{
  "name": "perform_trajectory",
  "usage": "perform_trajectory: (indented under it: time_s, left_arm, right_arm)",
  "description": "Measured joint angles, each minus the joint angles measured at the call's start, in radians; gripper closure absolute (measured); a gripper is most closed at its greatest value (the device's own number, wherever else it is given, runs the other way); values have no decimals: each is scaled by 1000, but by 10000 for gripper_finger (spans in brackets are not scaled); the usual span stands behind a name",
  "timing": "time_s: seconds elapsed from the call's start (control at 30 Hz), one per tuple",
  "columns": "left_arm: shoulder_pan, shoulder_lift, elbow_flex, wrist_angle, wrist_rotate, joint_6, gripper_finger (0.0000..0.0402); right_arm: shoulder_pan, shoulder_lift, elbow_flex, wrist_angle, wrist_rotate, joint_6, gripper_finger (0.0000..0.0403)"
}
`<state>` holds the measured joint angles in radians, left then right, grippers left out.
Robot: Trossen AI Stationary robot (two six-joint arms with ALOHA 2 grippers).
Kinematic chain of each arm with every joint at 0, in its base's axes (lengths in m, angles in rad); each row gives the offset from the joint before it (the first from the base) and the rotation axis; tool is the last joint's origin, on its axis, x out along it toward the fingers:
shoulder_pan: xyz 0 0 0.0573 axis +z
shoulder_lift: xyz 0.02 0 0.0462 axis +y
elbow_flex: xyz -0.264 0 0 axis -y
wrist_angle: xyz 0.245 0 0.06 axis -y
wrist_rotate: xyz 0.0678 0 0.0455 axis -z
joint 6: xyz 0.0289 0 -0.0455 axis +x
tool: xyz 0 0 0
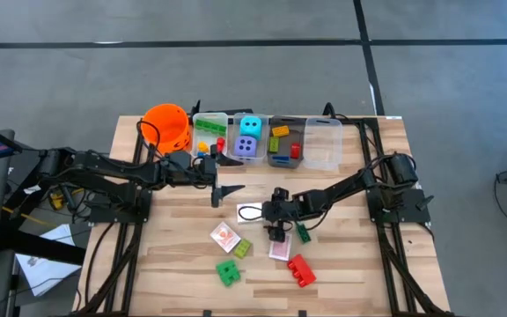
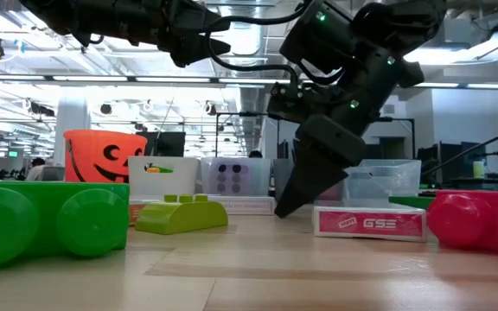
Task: Pick & Place Toys
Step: Put the top red deck of cards into the right transparent bin
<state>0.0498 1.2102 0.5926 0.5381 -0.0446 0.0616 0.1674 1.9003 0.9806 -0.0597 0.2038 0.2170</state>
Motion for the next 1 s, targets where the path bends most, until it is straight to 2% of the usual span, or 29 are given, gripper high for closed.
perform_trajectory:
  time_s: [1.0]
  left_arm:
    - [0, 0, 0, 0, 0, 0, 71]
  right_arm:
    - [-53, 3, -3, 83, -25, -360, 61]
